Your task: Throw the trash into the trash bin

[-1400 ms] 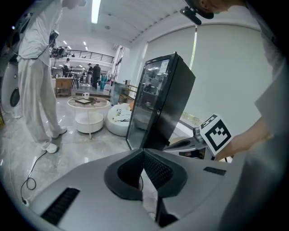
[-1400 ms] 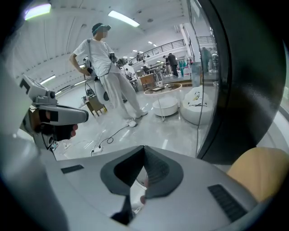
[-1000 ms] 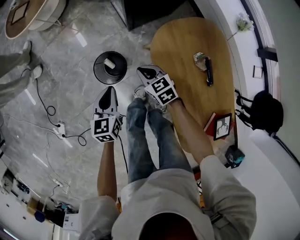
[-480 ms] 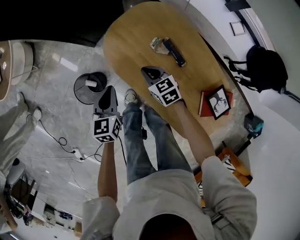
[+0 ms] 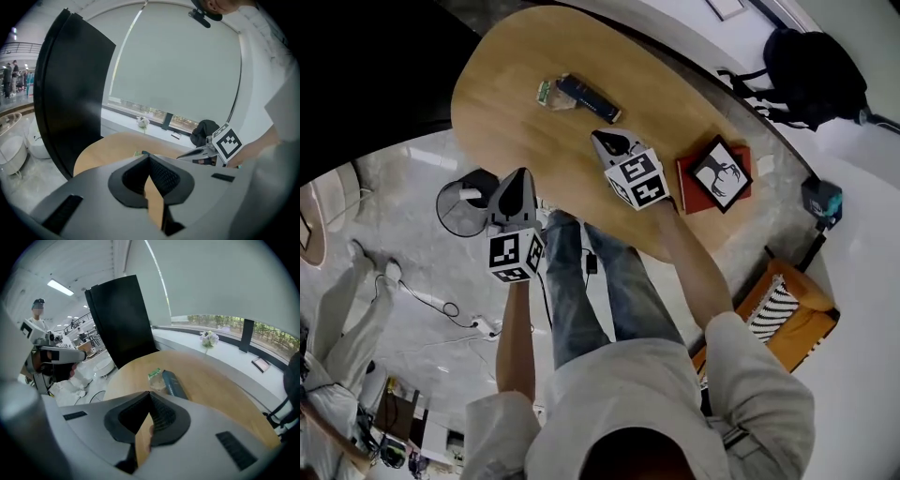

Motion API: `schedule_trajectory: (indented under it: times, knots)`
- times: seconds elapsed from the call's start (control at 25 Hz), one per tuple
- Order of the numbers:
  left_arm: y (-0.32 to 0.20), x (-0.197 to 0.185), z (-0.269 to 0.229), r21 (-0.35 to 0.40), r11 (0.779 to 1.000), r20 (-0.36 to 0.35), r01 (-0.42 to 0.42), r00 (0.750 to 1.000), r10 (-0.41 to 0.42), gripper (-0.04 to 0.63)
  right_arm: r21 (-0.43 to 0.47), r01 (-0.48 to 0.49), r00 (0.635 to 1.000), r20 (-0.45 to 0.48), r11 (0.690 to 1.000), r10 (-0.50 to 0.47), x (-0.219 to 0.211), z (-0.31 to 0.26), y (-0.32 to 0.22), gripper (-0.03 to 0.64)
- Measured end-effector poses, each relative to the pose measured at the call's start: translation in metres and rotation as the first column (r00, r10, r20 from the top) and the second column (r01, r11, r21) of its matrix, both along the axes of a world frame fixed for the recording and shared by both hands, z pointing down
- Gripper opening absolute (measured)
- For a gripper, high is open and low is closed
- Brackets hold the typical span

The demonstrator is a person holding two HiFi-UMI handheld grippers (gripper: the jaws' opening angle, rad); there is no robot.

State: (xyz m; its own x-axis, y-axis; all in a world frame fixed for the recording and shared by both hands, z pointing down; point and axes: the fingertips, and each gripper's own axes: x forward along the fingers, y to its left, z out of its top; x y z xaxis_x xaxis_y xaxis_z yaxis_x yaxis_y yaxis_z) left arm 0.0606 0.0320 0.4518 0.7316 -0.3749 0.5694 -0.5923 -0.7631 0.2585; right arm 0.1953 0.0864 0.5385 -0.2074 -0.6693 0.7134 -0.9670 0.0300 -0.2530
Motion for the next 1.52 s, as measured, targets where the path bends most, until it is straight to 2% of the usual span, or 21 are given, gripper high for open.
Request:
schedule_trajectory:
  times: [0.2, 0.28, 0.52, 0.68, 0.8, 0.84, 0.92, 1.04, 1.4, 1.52]
  knots:
    - [0.01, 0.031, 0.004, -0.006, 0.998, 0.003, -0.058, 0.998, 0.058, 0.018, -0.01, -0.063, 0.998, -0.01, 0.998, 0.063, 0.029, 0.004, 0.021, 0.029]
    - [0.013, 0.04, 0.004, -0.006, 0.997, 0.003, -0.075, 0.997, 0.075, 0.018, -0.014, -0.066, 0.997, -0.046, 0.998, 0.065, 0.038, 0.006, 0.027, 0.029]
    - [0.017, 0.049, 0.006, -0.007, 0.997, 0.006, -0.083, 0.997, 0.083, 0.018, -0.062, 0.052, 0.971, -0.229, 0.997, -0.065, 0.044, 0.018, 0.029, 0.029]
    - [0.016, 0.039, 0.008, -0.017, 0.998, 0.017, -0.066, 0.998, 0.066, 0.018, -0.107, 0.123, 0.946, -0.288, 0.987, -0.149, 0.04, 0.028, 0.025, 0.031]
    - [0.01, 0.031, 0.009, -0.015, 0.999, 0.021, -0.049, 0.999, 0.049, 0.018, -0.136, 0.168, 0.937, -0.286, 0.976, -0.201, 0.037, 0.039, 0.016, 0.032]
    - [0.008, 0.028, 0.009, -0.015, 0.999, 0.024, -0.043, 0.999, 0.043, 0.018, -0.146, 0.172, 0.939, -0.275, 0.974, -0.207, 0.036, 0.044, 0.014, 0.051]
    - [0.007, 0.022, 0.011, -0.019, 0.999, 0.029, -0.033, 0.999, 0.033, 0.018, -0.176, 0.178, 0.941, -0.257, 0.968, -0.22, 0.034, 0.055, 0.012, 0.166]
    - [0.004, 0.014, 0.012, -0.023, 1.0, 0.033, -0.021, 0.999, 0.021, 0.018, -0.221, 0.19, 0.931, -0.271, 0.957, -0.247, 0.035, 0.072, 0.007, 0.223]
    - [0.001, -0.011, 0.02, -0.038, 0.999, 0.054, 0.013, 0.999, -0.011, 0.018, -0.316, 0.191, 0.9, -0.321, 0.929, -0.294, 0.047, 0.113, -0.009, 0.224]
    - [0.0, -0.015, 0.023, -0.042, 0.999, 0.059, 0.025, 0.998, -0.022, 0.018, -0.331, 0.185, 0.891, -0.341, 0.925, -0.3, 0.053, 0.12, -0.009, 0.163]
